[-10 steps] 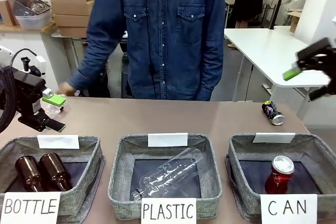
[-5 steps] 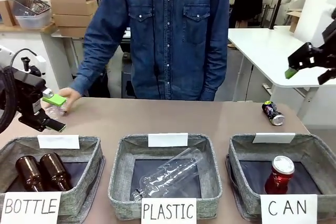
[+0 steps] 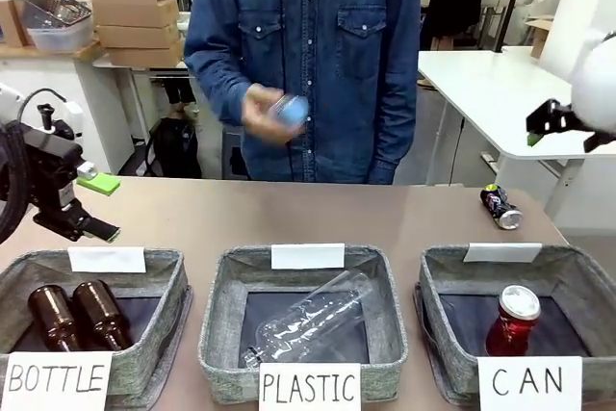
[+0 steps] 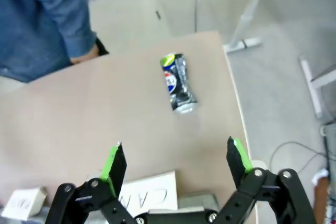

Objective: Sort the can waste into the basket.
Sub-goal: Pick up the can waste from the table and place it in the right Fabric basket.

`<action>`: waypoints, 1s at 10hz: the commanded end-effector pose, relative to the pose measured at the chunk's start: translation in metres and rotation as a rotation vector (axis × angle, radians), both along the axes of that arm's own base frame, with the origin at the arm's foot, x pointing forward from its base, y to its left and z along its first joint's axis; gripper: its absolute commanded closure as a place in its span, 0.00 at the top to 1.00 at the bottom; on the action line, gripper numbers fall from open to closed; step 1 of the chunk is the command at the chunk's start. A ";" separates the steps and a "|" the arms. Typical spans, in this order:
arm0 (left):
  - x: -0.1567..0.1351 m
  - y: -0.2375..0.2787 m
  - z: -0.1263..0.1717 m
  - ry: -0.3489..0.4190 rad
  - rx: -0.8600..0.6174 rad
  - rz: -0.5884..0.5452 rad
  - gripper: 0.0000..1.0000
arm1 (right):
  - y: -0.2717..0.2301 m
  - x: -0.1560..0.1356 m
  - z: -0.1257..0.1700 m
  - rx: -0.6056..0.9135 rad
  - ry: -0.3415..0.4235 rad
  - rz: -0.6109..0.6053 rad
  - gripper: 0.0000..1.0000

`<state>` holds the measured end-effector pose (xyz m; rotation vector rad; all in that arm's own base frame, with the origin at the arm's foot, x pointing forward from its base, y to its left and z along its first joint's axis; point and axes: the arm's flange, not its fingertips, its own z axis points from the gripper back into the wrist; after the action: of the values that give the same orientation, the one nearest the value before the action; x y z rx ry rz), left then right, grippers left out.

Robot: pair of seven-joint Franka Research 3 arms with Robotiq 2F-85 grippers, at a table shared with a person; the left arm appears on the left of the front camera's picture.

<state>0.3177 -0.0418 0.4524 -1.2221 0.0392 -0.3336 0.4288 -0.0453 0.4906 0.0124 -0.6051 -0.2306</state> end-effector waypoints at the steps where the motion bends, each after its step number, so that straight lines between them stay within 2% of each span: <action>1: -0.010 -0.002 -0.003 0.009 -0.005 0.006 1.00 | -0.009 0.040 -0.031 0.068 0.057 0.024 1.00; 2: -0.010 -0.002 -0.003 0.009 -0.005 0.006 1.00 | -0.015 0.052 -0.050 0.079 0.118 0.040 1.00; 5: -0.010 -0.002 -0.003 0.009 -0.005 0.006 1.00 | -0.025 0.092 -0.105 0.044 0.161 0.132 1.00; 6: -0.010 -0.002 -0.003 0.009 -0.005 0.006 1.00 | -0.026 0.104 -0.119 0.091 0.174 0.139 1.00; 8: -0.010 -0.002 -0.003 0.009 -0.005 0.006 1.00 | -0.030 0.119 -0.147 0.080 0.243 0.131 1.00; 10: -0.010 -0.002 -0.003 0.009 -0.005 0.006 1.00 | -0.033 0.121 -0.161 0.066 0.265 0.080 1.00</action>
<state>0.3175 -0.0418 0.4522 -1.2225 0.0395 -0.3335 0.5454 -0.0728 0.3243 0.0842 -0.3338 -0.1599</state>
